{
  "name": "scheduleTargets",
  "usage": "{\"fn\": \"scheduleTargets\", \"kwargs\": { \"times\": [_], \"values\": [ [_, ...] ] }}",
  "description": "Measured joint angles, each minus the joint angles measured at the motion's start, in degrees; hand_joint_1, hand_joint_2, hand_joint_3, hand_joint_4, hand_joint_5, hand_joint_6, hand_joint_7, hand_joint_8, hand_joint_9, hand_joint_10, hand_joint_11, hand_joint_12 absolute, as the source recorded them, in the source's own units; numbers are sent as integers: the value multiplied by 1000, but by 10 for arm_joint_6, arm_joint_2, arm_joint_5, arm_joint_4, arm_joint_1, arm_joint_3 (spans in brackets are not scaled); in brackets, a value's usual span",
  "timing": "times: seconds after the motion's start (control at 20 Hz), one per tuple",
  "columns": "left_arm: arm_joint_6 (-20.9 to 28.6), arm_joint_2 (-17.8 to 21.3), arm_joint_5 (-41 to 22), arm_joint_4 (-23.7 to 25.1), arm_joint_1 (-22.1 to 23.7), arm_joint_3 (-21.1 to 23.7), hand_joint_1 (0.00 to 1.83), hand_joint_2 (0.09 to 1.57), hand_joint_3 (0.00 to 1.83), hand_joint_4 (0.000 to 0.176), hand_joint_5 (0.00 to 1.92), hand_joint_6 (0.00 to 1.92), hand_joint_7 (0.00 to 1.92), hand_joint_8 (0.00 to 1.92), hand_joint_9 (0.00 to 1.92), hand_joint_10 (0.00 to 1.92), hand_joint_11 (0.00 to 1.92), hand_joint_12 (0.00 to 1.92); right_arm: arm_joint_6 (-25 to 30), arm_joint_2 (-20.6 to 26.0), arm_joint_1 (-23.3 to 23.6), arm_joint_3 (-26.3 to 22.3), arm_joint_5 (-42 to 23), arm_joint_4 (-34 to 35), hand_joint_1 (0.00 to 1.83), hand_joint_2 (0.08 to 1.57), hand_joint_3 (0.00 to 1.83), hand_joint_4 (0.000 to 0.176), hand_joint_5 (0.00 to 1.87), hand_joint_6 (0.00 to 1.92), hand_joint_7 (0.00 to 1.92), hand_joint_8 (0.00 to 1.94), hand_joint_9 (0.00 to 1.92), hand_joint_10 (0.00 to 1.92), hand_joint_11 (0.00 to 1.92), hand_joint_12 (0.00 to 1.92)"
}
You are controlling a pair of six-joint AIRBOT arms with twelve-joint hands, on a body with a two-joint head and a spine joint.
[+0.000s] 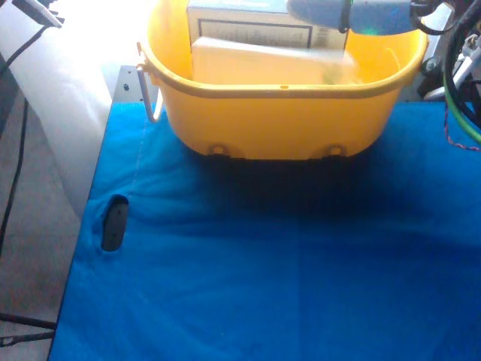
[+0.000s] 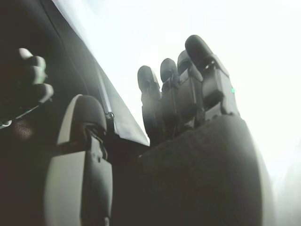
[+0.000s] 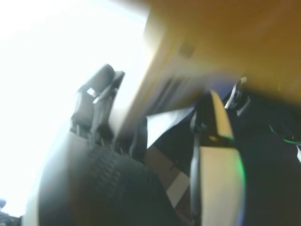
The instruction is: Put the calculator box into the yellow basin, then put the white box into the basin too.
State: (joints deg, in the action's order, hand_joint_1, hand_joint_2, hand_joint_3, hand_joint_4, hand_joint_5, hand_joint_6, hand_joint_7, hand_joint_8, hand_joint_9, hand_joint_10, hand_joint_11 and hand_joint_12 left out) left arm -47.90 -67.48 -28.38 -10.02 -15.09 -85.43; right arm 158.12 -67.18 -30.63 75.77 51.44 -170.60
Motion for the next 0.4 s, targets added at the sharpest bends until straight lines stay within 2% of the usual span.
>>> {"fn": "scheduleTargets", "kwargs": {
  "times": [0.1,0.15,0.2,0.25,0.35,0.4],
  "values": [
    [0,2,-1,1,0,2,724,1266,0,0,565,18,330,1,222,8,0,997,0,0,0,0,0,0,771,876,2,45,55,3,0,0,0,0,0,169],
    [0,2,-1,1,0,2,705,1268,1,0,559,15,319,0,211,3,0,939,0,0,0,0,0,0,799,885,2,38,74,7,0,0,0,0,0,33],
    [0,2,0,1,0,2,705,1257,0,0,554,12,313,0,208,2,0,895,0,0,1,1,0,0,797,890,4,31,79,8,0,0,0,0,0,6],
    [0,2,0,1,0,2,726,1259,0,0,561,14,328,4,230,10,0,916,0,0,3,2,-1,0,815,909,11,34,100,15,0,0,0,0,0,0],
    [0,5,0,2,0,4,725,1279,7,0,550,8,339,6,228,8,0,902,1,2,5,2,1,0,822,933,19,12,108,16,26,10,0,0,0,0],
    [0,9,-1,-1,0,7,680,1268,1,0,545,5,352,6,215,2,0,763,1,5,5,1,3,0,821,941,22,0,123,22,28,10,0,0,0,0]
  ]
}}
